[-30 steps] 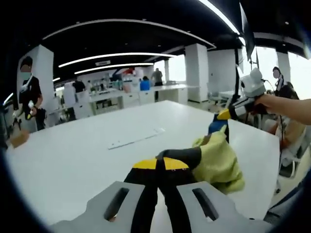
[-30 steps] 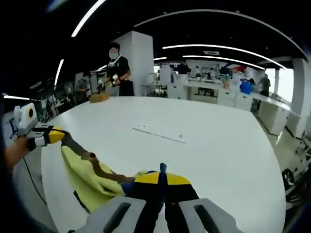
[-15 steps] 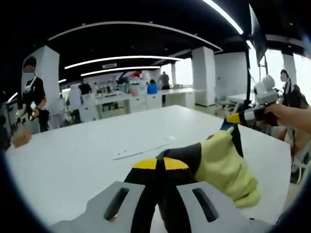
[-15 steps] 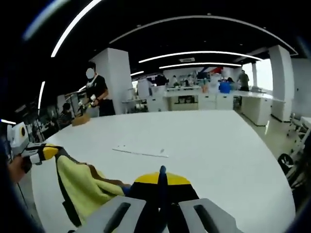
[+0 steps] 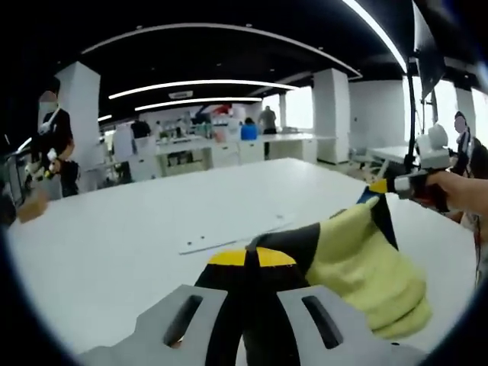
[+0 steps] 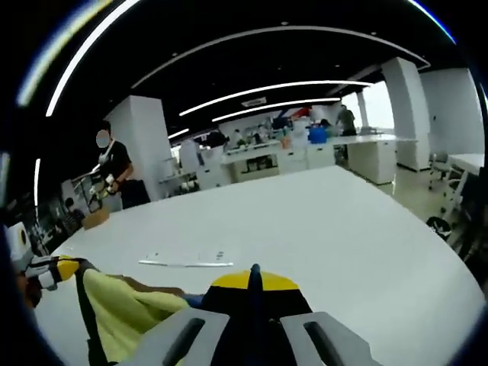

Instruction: Fold the garment on the visible template until the final outline fits inside the template.

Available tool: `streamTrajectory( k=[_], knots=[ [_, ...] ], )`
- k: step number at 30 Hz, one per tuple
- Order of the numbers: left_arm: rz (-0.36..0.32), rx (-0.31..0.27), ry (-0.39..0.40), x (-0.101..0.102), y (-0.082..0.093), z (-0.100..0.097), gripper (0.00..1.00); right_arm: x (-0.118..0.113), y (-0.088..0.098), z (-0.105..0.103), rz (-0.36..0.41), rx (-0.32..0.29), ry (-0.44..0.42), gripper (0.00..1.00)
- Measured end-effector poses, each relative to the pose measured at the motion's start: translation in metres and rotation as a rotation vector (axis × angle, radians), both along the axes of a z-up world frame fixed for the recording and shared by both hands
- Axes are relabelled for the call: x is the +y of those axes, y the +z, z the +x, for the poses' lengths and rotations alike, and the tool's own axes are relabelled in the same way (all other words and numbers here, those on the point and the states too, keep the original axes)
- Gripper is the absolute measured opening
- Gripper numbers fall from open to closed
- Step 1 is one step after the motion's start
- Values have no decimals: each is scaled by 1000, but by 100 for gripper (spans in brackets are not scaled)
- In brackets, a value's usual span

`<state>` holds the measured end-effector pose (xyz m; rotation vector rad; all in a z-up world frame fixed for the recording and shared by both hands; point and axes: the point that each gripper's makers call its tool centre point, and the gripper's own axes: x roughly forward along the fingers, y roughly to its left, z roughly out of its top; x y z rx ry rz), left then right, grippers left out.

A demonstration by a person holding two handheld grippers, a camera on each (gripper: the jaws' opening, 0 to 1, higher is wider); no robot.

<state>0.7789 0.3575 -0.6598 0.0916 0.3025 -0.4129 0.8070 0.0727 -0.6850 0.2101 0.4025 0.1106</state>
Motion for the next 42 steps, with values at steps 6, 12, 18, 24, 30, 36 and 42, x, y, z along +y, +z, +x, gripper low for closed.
streamTrajectory(
  k=[6,12,18,24,30,36,42],
  knots=[
    [34,113,-8,-2,-45,9,0,-4,-42,6,-53,103,-11,0],
    [102,190,-25,0,-75,6,0,-8,-68,-4,-100,192,3,0],
    [164,243,-22,5,-97,6,0,-5,-81,-4,-103,219,9,0],
    [190,239,-24,7,-101,9,0,-2,-86,-3,-85,232,24,0],
    [176,230,-7,9,-95,8,5,-5,-84,-2,-69,244,56,11],
    [138,189,-3,15,-80,4,29,2,-68,-14,-60,218,105,34],
    [134,160,-37,17,-67,-16,47,10,-57,-34,-51,207,143,45]
  ],
)
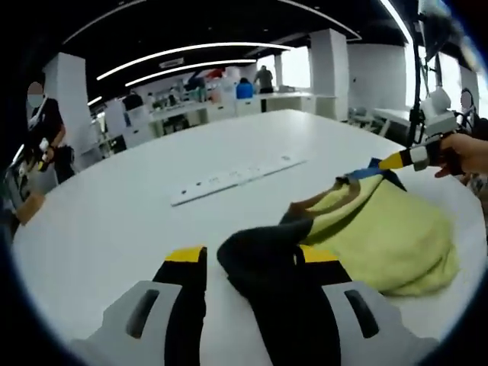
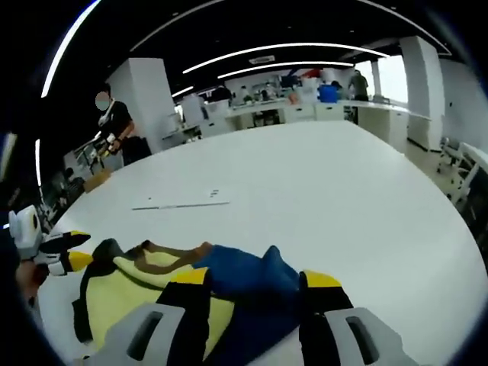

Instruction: Fold the garment on the visible template until the final outline fits inside the template.

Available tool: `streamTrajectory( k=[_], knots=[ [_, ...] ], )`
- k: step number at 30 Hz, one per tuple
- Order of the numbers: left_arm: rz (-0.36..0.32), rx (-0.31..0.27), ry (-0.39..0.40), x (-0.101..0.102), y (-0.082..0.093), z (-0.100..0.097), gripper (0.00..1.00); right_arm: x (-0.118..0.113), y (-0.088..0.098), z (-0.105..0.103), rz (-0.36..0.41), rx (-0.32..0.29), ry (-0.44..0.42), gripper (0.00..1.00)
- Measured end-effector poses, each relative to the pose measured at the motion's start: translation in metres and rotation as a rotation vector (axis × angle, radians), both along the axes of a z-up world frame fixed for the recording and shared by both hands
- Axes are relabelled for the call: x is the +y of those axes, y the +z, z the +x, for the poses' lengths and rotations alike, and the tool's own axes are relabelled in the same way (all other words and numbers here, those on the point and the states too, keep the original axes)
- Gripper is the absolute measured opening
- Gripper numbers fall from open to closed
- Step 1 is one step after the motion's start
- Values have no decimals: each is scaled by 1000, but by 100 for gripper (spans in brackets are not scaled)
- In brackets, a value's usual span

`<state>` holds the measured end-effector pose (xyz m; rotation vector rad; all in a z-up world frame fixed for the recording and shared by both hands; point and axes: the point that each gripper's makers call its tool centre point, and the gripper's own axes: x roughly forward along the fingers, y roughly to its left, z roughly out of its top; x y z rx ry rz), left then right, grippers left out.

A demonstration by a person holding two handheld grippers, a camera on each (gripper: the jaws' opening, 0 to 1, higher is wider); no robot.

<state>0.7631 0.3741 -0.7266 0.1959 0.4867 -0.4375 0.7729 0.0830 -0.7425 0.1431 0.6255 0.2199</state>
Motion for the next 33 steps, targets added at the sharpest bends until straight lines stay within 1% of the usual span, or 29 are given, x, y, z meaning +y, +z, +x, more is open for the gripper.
streamTrajectory(
  k=[3,6,9,12,13,15,17,22,24,25,28,30,33],
  knots=[
    [-8,1,-19,1,3,-11,51,3,5,-11,12,-1,14,47],
    [-16,13,-32,0,3,-25,55,5,8,-26,-10,4,33,47],
    [-22,19,-46,0,4,-36,59,4,9,-37,-7,11,40,48],
    [-54,38,-58,-1,4,-49,59,1,9,-48,-7,14,34,47],
    [-55,40,-61,-1,4,-51,59,0,9,-50,-8,16,31,47],
    [-62,49,-66,-1,3,-59,57,-2,6,-55,-17,23,33,45],
    [-89,63,-71,-4,3,-68,56,-5,3,-59,-23,30,32,42],
    [-105,57,-102,-14,4,-86,51,-5,-7,-69,-37,49,50,39],
    [-97,57,-117,-19,2,-92,47,-3,-12,-74,-45,59,62,36],
    [-76,56,-129,-21,0,-96,46,-3,-15,-76,-48,63,65,35],
    [-59,63,-143,-26,-4,-104,41,3,-21,-82,-39,78,75,32],
    [-45,72,-139,-29,-8,-110,40,7,-24,-84,-45,80,86,30],
    [-25,71,-126,-31,-14,-117,36,14,-28,-88,-66,77,112,24]
  ],
)
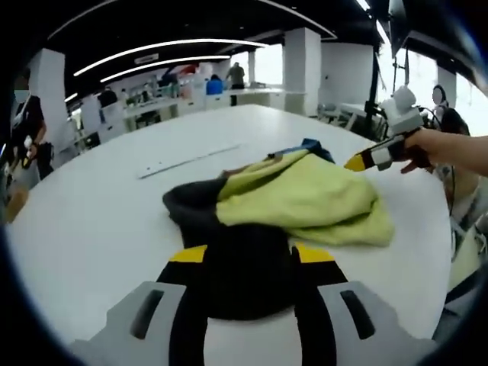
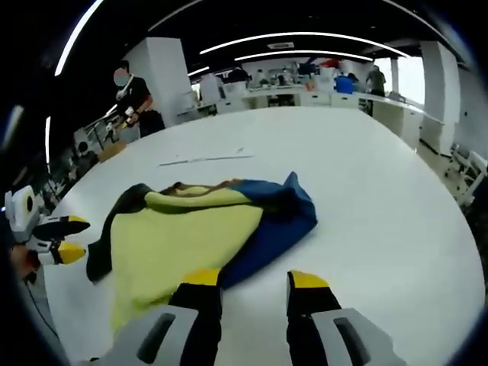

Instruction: Fold the garment on the visible template until the final outline fits inside the template.

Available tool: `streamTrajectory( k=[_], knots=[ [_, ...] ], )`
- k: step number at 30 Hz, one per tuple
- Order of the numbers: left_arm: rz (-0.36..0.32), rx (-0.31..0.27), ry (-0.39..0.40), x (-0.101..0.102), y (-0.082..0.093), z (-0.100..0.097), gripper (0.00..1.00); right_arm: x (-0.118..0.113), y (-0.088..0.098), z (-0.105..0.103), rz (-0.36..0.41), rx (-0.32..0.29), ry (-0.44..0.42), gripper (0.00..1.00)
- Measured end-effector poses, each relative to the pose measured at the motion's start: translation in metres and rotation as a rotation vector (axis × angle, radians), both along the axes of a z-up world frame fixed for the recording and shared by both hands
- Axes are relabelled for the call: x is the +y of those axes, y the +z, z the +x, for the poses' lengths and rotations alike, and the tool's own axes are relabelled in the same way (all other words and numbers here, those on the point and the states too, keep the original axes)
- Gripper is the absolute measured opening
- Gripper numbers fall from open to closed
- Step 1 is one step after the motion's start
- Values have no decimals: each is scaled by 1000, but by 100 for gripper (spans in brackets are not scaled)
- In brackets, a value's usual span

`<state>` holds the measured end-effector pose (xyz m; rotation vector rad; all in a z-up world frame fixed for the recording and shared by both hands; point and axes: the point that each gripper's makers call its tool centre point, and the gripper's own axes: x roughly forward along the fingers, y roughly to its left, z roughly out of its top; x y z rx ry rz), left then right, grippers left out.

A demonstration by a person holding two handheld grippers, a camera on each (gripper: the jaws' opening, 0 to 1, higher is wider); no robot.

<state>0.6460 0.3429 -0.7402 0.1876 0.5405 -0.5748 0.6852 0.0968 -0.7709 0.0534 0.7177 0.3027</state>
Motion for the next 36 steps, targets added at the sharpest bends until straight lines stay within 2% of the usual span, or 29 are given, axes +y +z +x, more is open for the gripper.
streamTrajectory(
  k=[4,5,6,8,11,14,19,25,30,36],
  knots=[
    [-6,19,19,-3,-8,-6,32,6,-5,-2,-14,-6,17,22],
    [-8,23,21,-5,-11,-8,30,10,-7,-4,8,10,16,21],
    [18,17,12,-6,-14,-11,29,13,-7,-4,35,15,4,20],
    [58,-6,-1,-8,-16,-14,28,15,-8,-3,23,10,2,18],
    [65,-6,2,-11,-20,-16,26,22,-10,-3,36,13,-4,14],
    [83,5,10,-12,-27,-16,23,25,-15,-6,31,28,-20,11],
    [123,32,26,-10,-40,-16,23,24,-12,-3,24,15,-35,6],
    [127,15,26,-12,-40,-14,21,24,-13,0,25,10,-32,0],
    [154,15,41,-8,-40,-12,7,23,-6,2,40,6,-21,0],
    [155,24,62,5,-37,-12,2,17,10,5,23,-25,2,0]
  ],
)
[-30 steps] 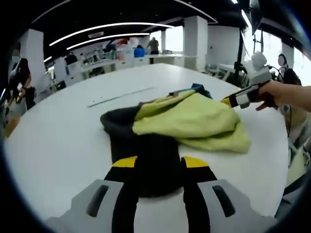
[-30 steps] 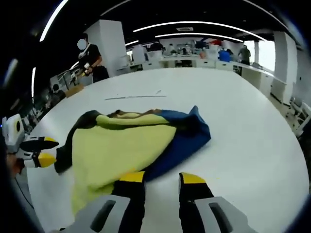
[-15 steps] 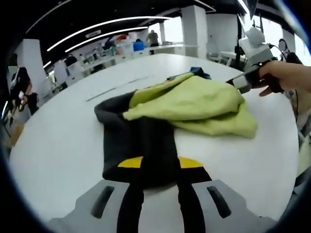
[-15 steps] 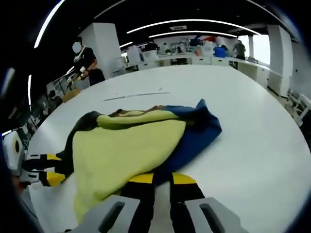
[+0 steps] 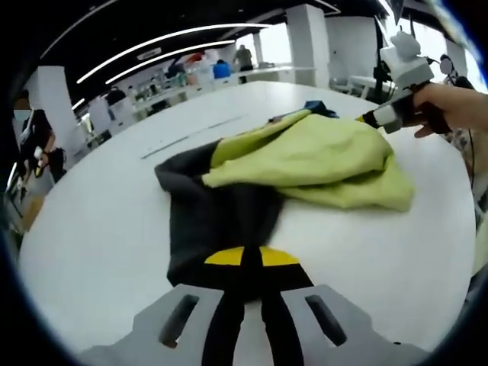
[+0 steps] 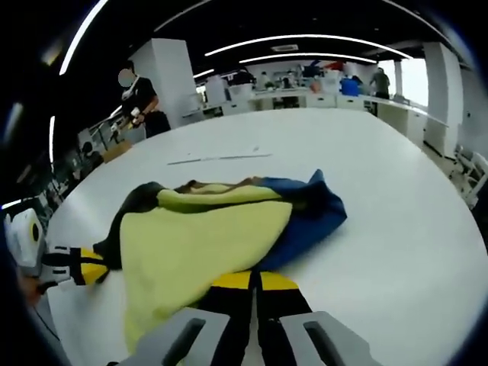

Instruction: Fold the garment on the visible template until the final outline fits inside the template.

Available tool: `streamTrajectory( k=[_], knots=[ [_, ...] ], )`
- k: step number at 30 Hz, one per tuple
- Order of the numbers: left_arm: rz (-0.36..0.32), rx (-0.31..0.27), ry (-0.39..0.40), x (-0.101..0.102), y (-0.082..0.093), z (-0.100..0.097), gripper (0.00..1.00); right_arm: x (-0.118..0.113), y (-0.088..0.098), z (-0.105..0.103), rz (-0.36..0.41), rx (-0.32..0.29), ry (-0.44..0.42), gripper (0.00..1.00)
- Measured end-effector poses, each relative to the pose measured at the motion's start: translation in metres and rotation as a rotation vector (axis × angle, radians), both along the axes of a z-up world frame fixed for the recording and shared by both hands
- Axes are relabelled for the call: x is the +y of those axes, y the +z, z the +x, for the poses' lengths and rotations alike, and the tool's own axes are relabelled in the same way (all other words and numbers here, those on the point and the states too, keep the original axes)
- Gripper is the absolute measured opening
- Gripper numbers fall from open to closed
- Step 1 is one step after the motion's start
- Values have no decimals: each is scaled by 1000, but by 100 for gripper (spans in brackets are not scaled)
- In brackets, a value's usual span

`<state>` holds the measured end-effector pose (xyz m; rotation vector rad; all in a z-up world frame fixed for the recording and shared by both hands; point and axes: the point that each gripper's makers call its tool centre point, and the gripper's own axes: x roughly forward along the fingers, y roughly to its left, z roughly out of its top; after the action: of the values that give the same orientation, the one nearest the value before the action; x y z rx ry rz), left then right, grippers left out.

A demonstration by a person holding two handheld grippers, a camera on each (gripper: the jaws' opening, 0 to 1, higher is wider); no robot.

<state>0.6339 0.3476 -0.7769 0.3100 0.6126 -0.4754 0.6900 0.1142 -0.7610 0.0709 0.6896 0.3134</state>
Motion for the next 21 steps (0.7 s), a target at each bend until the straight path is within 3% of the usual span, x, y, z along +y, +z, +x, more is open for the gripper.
streamTrajectory(
  k=[12,21],
  knots=[
    [62,7,1,32,4,-6,2,-13,28,5,-76,-43,50,0],
    [128,25,63,64,2,1,1,-33,29,2,-89,-19,54,0]
  ],
)
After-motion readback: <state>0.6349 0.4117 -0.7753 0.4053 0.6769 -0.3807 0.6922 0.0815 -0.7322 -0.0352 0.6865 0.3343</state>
